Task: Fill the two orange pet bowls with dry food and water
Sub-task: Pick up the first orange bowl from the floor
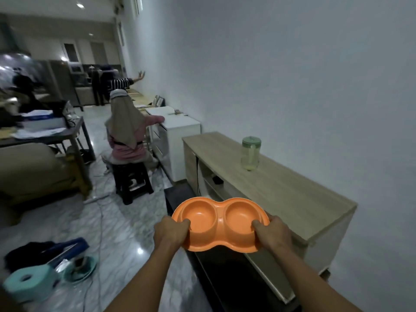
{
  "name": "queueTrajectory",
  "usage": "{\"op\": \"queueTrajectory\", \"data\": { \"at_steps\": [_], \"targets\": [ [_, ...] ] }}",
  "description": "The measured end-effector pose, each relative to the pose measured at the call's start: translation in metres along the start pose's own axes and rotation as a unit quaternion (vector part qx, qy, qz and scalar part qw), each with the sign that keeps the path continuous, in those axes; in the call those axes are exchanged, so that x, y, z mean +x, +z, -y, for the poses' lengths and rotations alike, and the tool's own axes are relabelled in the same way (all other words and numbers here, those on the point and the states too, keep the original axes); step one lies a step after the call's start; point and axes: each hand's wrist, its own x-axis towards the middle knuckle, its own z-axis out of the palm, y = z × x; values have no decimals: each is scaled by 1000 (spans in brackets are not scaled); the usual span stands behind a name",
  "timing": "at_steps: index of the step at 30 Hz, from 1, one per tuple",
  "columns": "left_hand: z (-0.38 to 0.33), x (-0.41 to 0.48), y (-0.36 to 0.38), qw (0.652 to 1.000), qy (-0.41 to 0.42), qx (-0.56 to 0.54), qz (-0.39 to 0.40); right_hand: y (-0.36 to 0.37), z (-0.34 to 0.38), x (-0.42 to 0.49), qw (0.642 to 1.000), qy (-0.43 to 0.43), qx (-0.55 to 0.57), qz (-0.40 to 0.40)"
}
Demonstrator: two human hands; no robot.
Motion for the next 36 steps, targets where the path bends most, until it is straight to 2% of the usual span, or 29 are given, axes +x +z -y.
{"op": "queueTrajectory", "data": {
  "at_steps": [4, 12, 19, 26, 31, 36],
  "targets": [
    [5, 86, -42, 1000, -7, 9, -3, 75, 59, 27, 1000, 7, 2, -8],
    [-13, 228, -74, 1000, 12, 16, 5, 161, 146, 98, 999, 23, -13, -29],
    [-64, 364, -52, 999, 20, 28, 19, 223, 197, 219, 998, 36, -8, -48],
    [-152, 521, -16, 999, 32, 36, 22, 280, 258, 381, 996, 55, 4, -63],
    [-193, 588, 9, 996, 43, 56, 52, 303, 272, 450, 994, 85, -6, -69],
    [-231, 656, 50, 990, 77, 63, 99, 323, 268, 516, 985, 131, -15, -111]
  ]
}}
